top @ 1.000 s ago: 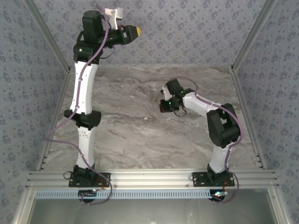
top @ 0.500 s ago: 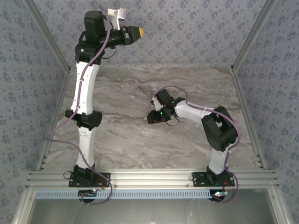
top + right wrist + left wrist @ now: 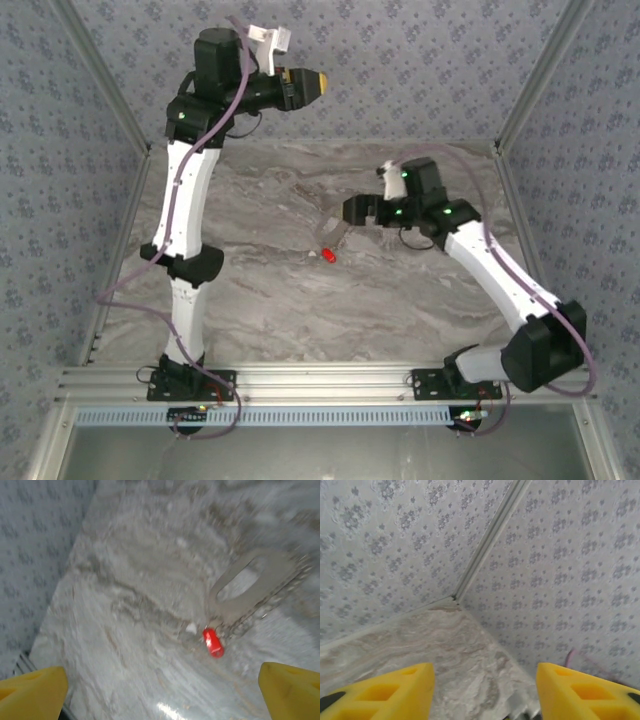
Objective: Put the keys on the keyring
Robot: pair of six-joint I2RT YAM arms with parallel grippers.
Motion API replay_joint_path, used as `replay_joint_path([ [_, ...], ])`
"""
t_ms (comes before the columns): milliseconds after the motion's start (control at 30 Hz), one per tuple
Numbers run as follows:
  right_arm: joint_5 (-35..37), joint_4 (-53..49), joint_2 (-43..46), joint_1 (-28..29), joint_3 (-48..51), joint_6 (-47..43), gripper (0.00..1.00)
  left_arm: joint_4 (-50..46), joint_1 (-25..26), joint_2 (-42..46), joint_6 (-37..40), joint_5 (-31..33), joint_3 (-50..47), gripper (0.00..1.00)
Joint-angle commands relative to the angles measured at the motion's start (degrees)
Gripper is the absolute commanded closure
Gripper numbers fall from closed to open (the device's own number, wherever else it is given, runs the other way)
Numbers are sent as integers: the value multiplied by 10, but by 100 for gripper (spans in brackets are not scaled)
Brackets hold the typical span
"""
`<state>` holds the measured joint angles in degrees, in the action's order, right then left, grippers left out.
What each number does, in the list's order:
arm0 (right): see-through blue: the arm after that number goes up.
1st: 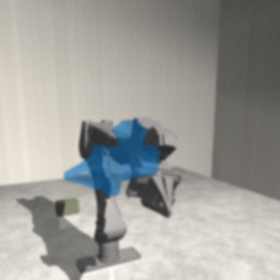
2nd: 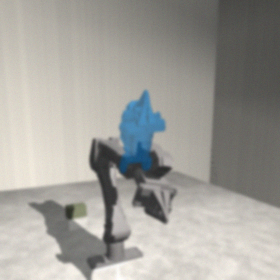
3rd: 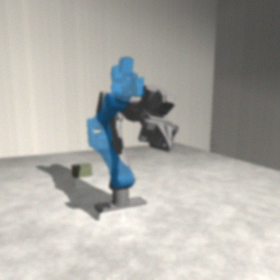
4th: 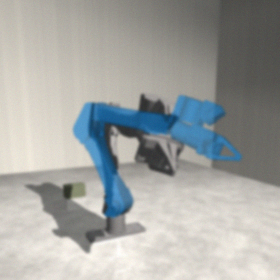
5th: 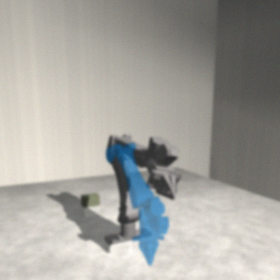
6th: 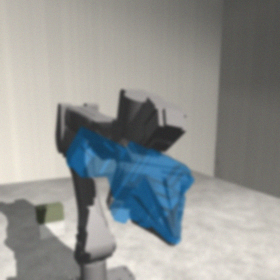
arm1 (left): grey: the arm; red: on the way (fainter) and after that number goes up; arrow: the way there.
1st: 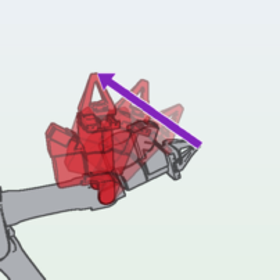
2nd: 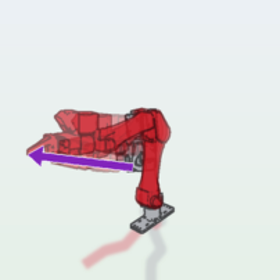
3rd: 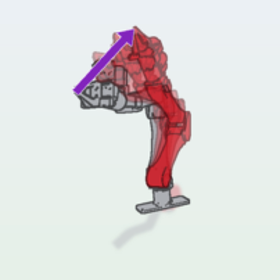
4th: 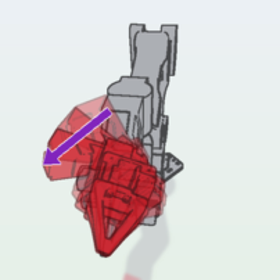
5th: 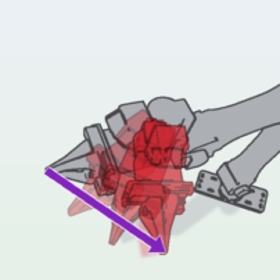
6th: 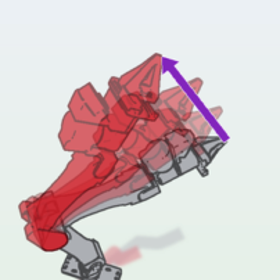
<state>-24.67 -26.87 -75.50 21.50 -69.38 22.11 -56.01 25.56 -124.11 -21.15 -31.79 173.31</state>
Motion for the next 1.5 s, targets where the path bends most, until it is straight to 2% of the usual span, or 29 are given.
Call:
replay_joint_path([
  [0, 36, -37, 22, -52, -17, 10, 0, -81, 18, 54, 53, 107, 8, 40],
  [133, 93, -45, 29, -128, -17, -1, 0, -152, 27, 71, 76, 233, 8, 39],
  [333, 145, 16, 41, -227, 46, 21, 0, -218, 27, 80, 122, 343, 9, 39],
  [467, 137, 35, 57, -245, 75, 47, 0, -264, 27, 88, 126, 303, 22, 40],
  [533, 125, 46, 61, -243, 84, 51, 0, -297, 33, 78, 127, 283, 85, 41],
  [700, 110, 64, 71, -236, 101, 60, 0, -275, 56, 149, 193, 290, 89, 41],
  [833, 109, 73, 82, -226, 107, 59, 0, -271, 21, 237, 200, 273, 29, 41],
  [933, 118, 79, 89, -216, 111, 56, 0, -266, 6, 339, 194, 273, -116, 41],
  [967, 122, 81, 91, -213, 114, 56, 0, -240, 8, 398, 197, 282, -218, 41],
  [1000, 127, 84, 93, -210, 116, 56, 0, -184, 8, 467, 194, 296, -346, 40],
  [1067, 138, 88, 93, -206, 119, 55, 0, 25, 7, 671, 168, 323, -670, 32],
  [1133, 152, 87, 92, -204, 124, 48, 0, 174, 7, 831, 143, 374, -883, 24],
  [1167, 162, 85, 92, -203, 127, 41, 0, 207, 6, 888, 134, 407, -955, 24],
  [1300, 222, 106, 88, -203, 153, 22, 0, 196, 7, 970, 150, 491, -1078, 23],
  [1400, 279, 150, 84, -203, 191, 19, 0, 280, 7, 1016, 201, 547, -1194, 22],
  [1467, 336, 203, 77, -202, 225, -2, 0, 370, 6, 1048, 245, 590, -1287, 18],
])
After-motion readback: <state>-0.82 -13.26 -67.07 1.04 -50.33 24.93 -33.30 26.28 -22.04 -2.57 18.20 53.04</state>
